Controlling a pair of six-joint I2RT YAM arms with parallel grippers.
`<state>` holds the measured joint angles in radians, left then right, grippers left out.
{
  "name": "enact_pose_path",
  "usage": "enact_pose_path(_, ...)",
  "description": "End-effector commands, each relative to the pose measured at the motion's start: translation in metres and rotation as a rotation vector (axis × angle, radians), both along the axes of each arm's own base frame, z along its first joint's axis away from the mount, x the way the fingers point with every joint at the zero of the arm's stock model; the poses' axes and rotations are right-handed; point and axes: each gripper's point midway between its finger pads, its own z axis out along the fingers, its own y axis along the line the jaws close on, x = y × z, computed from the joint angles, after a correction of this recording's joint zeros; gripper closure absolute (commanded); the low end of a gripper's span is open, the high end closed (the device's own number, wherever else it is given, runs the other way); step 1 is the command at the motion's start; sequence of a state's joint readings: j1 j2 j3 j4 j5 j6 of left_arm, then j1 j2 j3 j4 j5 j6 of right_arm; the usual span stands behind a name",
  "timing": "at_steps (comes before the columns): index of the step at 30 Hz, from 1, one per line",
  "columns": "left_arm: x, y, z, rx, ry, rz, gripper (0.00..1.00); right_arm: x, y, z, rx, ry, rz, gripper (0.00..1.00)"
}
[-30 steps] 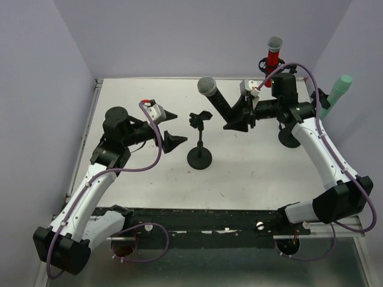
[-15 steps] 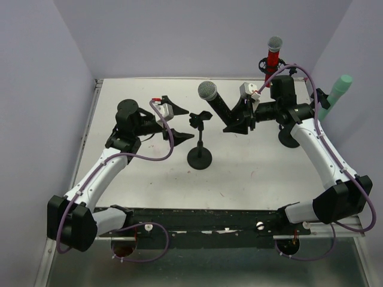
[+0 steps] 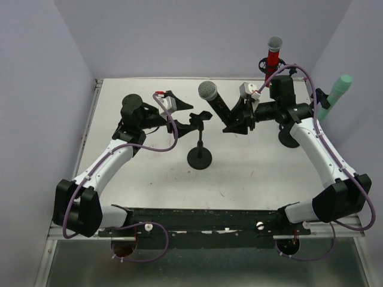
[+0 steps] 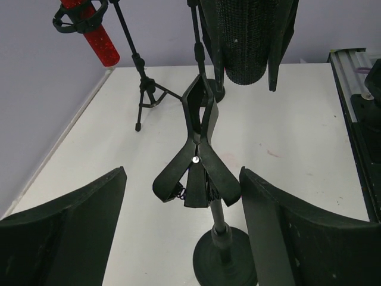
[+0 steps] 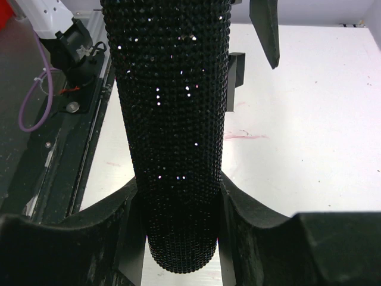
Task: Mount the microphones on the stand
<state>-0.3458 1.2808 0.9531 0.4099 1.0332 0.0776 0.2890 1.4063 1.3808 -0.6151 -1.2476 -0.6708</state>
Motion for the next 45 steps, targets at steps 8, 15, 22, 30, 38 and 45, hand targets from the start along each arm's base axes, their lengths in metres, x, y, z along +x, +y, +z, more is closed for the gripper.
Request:
enact_pose_path(8,-0.004,-0.008,0.005,0.017,0.044,-0.118,0.65,0.003,0.005,-0.006,0.012,0.020,0.026,0.97)
enact_pose_path(15,-0.007,-0.007,0.003,0.021,0.050,-0.121,0.76,0.019,0.006,-0.011,-0.014,0.023,-0.017,0.96)
enact_pose_path(22,-0.008,-0.007,0.002,0.022,0.056,-0.124,0.76,0.042,0.017,-0.030,-0.051,0.003,-0.020,0.97)
enact_pose_path(30,-0.011,-0.006,0.005,0.025,0.050,-0.129,0.77,0.037,0.034,-0.061,-0.108,0.004,0.032,0.96)
enact_pose_path(38,-0.013,-0.006,0.007,0.020,0.052,-0.135,0.77,0.037,0.025,-0.086,-0.182,-0.020,0.017,0.96)
enact_pose_path(45,-0.014,-0.006,0.012,0.000,0.065,-0.122,0.45,0.033,0.026,-0.085,-0.169,0.018,0.021,0.93)
